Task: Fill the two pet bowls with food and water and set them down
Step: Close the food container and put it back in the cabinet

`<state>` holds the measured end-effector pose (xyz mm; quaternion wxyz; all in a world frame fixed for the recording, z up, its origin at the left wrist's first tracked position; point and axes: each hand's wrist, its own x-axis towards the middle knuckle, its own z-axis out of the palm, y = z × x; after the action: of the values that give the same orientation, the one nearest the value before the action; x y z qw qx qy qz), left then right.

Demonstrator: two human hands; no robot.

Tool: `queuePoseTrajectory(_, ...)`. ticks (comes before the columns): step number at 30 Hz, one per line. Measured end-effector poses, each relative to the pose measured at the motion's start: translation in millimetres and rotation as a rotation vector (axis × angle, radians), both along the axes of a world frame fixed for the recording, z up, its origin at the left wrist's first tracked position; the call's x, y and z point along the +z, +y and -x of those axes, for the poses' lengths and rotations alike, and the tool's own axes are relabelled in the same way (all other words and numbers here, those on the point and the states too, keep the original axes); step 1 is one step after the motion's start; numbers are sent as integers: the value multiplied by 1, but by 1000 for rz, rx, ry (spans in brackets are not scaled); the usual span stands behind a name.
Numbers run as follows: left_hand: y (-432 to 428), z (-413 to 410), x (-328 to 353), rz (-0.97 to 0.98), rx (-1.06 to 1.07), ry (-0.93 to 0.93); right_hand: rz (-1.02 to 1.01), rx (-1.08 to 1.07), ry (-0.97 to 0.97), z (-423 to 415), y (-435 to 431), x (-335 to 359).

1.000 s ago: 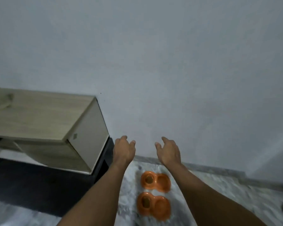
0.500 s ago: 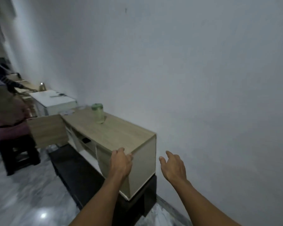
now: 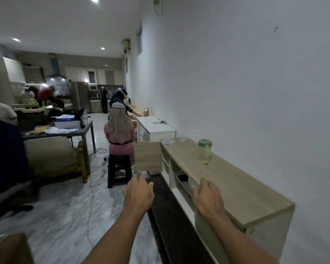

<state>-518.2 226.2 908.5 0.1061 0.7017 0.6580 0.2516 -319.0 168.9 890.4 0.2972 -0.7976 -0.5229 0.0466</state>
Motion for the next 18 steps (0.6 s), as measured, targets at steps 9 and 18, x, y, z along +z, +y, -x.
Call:
queuePoseTrajectory(9, 153, 96, 9, 41, 15, 63, 22, 69, -11, 94, 183, -1)
queuePoseTrajectory(18, 317, 102, -11, 107, -2, 65, 49, 76, -27, 96, 357, -7)
